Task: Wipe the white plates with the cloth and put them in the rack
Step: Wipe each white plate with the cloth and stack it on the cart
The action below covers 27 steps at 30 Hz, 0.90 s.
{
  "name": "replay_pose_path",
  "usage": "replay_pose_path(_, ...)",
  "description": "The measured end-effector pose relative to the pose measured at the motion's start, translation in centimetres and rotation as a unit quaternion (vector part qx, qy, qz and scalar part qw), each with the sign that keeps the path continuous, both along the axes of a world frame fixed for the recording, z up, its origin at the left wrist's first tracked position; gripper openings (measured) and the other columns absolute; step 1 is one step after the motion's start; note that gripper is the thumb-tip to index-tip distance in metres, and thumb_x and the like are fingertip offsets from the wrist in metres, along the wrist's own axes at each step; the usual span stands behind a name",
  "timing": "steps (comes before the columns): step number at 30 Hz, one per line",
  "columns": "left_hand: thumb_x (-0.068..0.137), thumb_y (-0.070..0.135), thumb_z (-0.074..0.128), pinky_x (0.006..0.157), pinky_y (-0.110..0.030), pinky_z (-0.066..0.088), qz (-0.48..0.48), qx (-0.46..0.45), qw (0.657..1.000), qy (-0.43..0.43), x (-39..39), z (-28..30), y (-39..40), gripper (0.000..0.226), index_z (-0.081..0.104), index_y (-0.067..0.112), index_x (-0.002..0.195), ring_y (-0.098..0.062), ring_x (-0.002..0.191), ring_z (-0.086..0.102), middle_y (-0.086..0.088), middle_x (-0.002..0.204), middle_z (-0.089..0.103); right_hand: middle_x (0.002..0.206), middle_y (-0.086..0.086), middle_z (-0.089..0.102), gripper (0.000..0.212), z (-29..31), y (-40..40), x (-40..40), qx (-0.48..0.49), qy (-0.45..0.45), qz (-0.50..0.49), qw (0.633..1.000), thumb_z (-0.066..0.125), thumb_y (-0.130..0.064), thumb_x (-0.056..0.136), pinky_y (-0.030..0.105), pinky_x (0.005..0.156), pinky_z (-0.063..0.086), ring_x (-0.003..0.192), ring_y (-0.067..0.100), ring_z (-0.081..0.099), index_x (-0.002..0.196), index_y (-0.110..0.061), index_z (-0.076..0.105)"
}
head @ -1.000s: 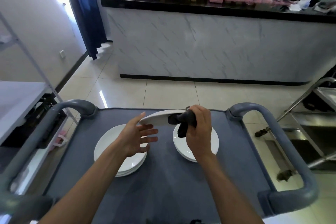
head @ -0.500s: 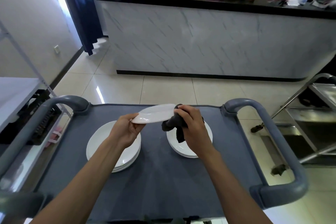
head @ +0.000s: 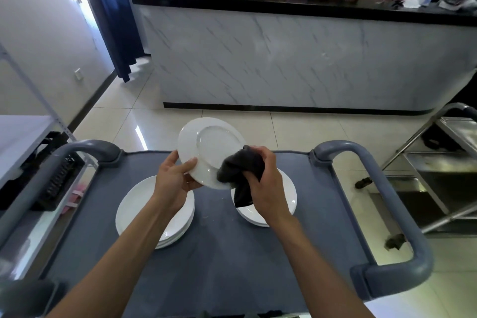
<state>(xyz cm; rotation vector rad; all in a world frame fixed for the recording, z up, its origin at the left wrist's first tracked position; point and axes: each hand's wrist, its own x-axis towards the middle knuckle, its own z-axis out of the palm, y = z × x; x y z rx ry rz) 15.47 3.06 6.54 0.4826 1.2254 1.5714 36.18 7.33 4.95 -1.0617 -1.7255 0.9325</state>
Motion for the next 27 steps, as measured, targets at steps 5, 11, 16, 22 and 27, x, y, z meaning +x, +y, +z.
replay_pose_path(5, 0.094, 0.0, 0.061, 0.06, -0.039, 0.059, -0.015, 0.017, 0.995, 0.098, 1.6, 0.3, -0.5, 0.031, 0.064, 0.016, 0.121, -0.029, 0.074, 0.071, -0.008, 0.09, 0.076, 0.133, -0.013, 0.056, 0.047, -0.1, 0.7, -1.6, 0.022, -0.025, -0.008, 0.999, 0.064, -0.007, 0.091, 0.027, 0.106, 0.042, 0.123, 0.006, 0.051, 0.13, -0.029, 0.051)
replay_pose_path(11, 0.093, -0.001, 0.063, 0.054, -0.036, 0.057, -0.033, 0.023, 0.99, 0.136, 2.2, 0.8, -0.8, 0.03, 0.064, 0.013, 0.119, -0.027, 0.073, 0.072, -0.012, 0.088, 0.076, 0.127, -0.003, 0.058, 0.047, 0.6, 2.5, -2.4, 0.106, -0.063, -0.039, 0.992, 0.068, -0.005, 0.089, 0.02, 0.104, 0.04, 0.118, 0.014, 0.053, 0.133, -0.021, 0.062)
replay_pose_path(16, 0.093, -0.002, 0.063, 0.054, -0.036, 0.057, -0.099, 0.027, 0.979, 0.175, 2.9, 1.3, -1.0, 0.032, 0.065, 0.014, 0.12, -0.03, 0.074, 0.072, -0.015, 0.088, 0.076, 0.119, -0.01, 0.064, 0.039, 1.4, 3.8, -2.9, 0.059, 0.018, -0.104, 0.993, 0.069, -0.009, 0.089, 0.028, 0.1, 0.046, 0.112, 0.011, 0.057, 0.124, -0.023, 0.063)
replay_pose_path(22, 0.093, -0.003, 0.063, 0.06, -0.042, 0.06, -0.114, 0.025, 0.969, 0.218, 3.3, 1.5, -0.3, 0.031, 0.065, 0.017, 0.117, -0.031, 0.08, 0.074, -0.013, 0.091, 0.077, 0.124, -0.005, 0.064, 0.036, 1.5, 3.5, -3.1, 0.106, 0.015, -0.06, 0.992, 0.067, -0.005, 0.091, 0.032, 0.103, 0.046, 0.116, 0.014, 0.058, 0.125, -0.017, 0.064)
replay_pose_path(27, 0.092, -0.007, 0.062, 0.061, -0.043, 0.06, -0.122, 0.025, 0.969, 0.214, 3.1, 1.5, 0.0, 0.036, 0.063, 0.011, 0.122, -0.035, 0.085, 0.074, -0.019, 0.097, 0.076, 0.127, -0.001, 0.064, 0.039, 1.8, 3.9, -3.7, 0.146, -0.012, -0.024, 0.989, 0.064, -0.003, 0.092, 0.029, 0.105, 0.044, 0.119, 0.017, 0.057, 0.129, -0.017, 0.065)
